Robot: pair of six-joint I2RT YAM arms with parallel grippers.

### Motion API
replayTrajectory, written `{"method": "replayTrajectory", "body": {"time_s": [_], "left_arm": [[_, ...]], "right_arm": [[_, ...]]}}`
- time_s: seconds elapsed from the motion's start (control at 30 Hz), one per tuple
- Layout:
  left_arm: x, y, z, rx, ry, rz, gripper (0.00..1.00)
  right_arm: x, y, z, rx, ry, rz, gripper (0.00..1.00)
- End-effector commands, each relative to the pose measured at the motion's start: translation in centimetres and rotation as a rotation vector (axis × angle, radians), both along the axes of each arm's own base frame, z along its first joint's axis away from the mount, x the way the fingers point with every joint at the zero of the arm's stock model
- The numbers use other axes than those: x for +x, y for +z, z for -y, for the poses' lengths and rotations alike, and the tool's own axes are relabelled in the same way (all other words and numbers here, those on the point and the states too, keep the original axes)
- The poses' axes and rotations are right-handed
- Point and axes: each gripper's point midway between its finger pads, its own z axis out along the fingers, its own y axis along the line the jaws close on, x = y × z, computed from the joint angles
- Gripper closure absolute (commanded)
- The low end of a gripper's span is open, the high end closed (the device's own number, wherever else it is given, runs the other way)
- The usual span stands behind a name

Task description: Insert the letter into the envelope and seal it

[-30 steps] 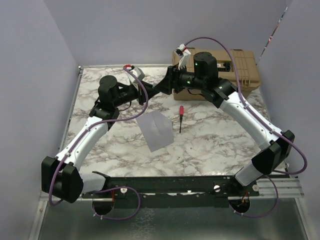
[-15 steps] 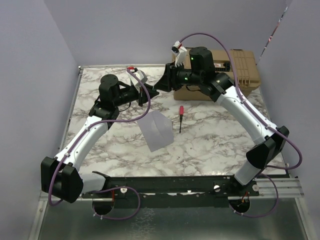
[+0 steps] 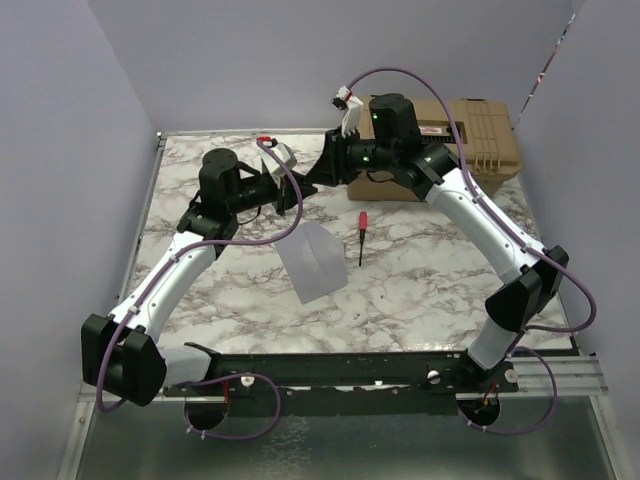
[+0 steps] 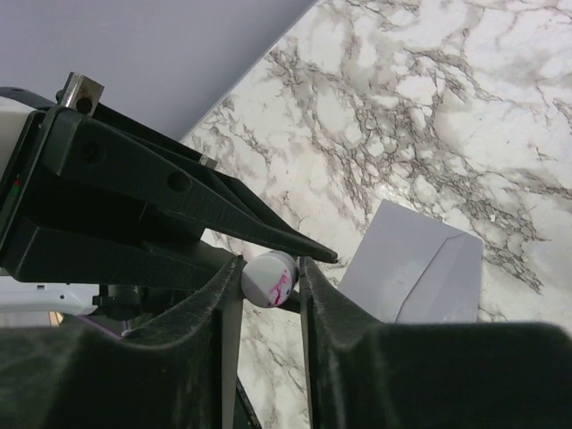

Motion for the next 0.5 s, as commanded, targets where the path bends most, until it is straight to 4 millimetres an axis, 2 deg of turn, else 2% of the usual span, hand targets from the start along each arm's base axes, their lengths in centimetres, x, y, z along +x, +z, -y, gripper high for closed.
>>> {"method": "replayTrajectory", "body": {"time_s": [0.0, 0.13, 0.23, 0.33, 0.4, 0.47], "left_arm": [[-1.4, 2.0, 0.6, -0.008, -0.072, 0.072, 1.0], [-1.1, 2.2, 0.3, -0.004, -0.048, 0.079, 1.0], [-0.7, 1.8, 0.0, 0.007, -0.013, 0.076, 1.0], [-0.7, 0.5, -0.4, 0.037, 0.004, 0.044, 1.0], [-1.0, -1.3, -0.8, 0.07, 0.019, 0.003, 1.0], [-1.4, -4.2, -1.7, 0.12, 0.054, -0.056, 1.0]], "right_arm": [[0.4, -0.4, -0.7, -0.006, 0.037, 0.005, 0.73], [-0.1, -0.3, -0.9, 0.007, 0.069, 0.005, 0.98], [-0.3, 0.1, -0.8, 0.012, 0.068, 0.015, 1.0], [0.2, 1.0, 0.0, 0.007, 0.012, 0.048, 1.0], [0.6, 2.4, 0.7, 0.007, -0.03, 0.085, 1.0], [0.9, 4.5, 1.2, 0.027, -0.065, 0.13, 1.0]]}}
